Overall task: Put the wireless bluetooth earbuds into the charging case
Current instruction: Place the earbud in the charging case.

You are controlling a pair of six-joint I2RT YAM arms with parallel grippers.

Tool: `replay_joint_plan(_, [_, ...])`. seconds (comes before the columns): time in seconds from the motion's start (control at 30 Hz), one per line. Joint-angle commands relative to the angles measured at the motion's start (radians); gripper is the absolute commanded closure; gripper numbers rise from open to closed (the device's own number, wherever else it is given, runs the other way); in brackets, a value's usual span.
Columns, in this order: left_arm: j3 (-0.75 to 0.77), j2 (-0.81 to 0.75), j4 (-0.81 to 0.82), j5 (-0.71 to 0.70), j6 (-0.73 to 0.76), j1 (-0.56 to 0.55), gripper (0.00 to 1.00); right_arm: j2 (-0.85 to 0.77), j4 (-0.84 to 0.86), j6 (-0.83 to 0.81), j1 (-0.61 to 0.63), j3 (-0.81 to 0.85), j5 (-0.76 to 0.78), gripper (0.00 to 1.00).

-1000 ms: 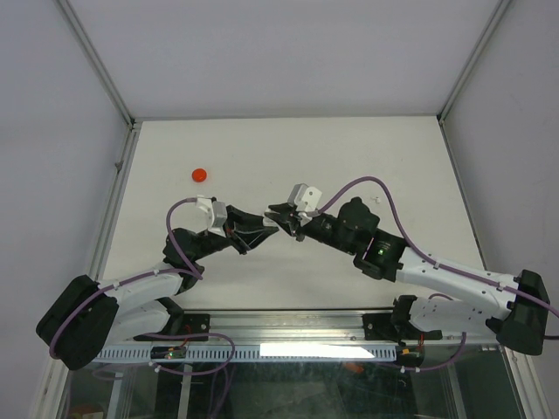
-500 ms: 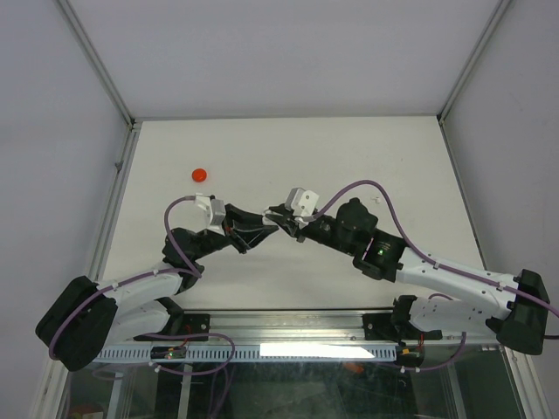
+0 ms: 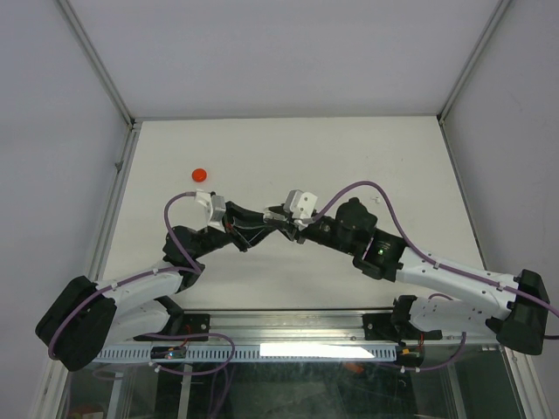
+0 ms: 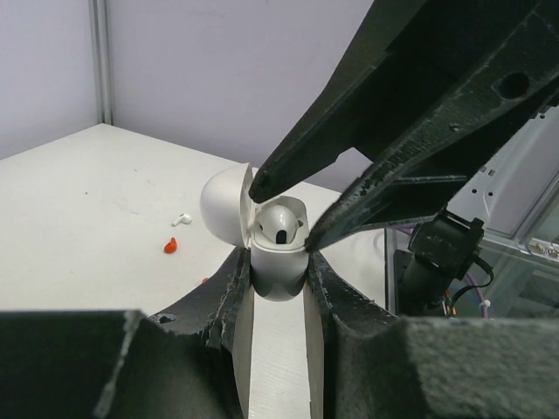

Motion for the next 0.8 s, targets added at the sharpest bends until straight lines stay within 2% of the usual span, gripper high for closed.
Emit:
replay_joint_plan(0.0, [0.027, -0.017, 0.06, -0.01, 0.007, 0.005, 1.0, 0.009, -0.02, 0.038, 0.006, 0.061, -0.047, 0.65])
replay_joint_plan(0.13, [0.012, -0.016, 0.057, -0.012, 0.03, 0.005, 1.0, 0.018, -0.064, 0.075, 0.006, 0.098, -0.02, 0.54])
replay_joint_plan(0.4, [-0.059, -0.024, 0.058, -0.061, 0.069, 0.005, 1.0, 0.019, -0.18, 0.157, 0.003, 0.197, 0.069, 0.41])
replay_joint_plan(0.53, [-0.104, -0.031, 0.082, -0.091, 0.076, 0.005, 1.0, 0.037, -0.283, 0.194, -0.012, 0.256, 0.167, 0.37])
replay_joint_plan(0.67, [-0.141, -0.047, 0.083, -0.111, 0.091, 0.006, 1.0, 0.063, -0.371, 0.256, -0.062, 0.282, 0.291, 0.32])
replay_joint_plan(0.77, [-0.157, -0.065, 0.063, -0.123, 0.104, 0.005, 1.0, 0.097, -0.459, 0.338, -0.148, 0.301, 0.296, 0.31])
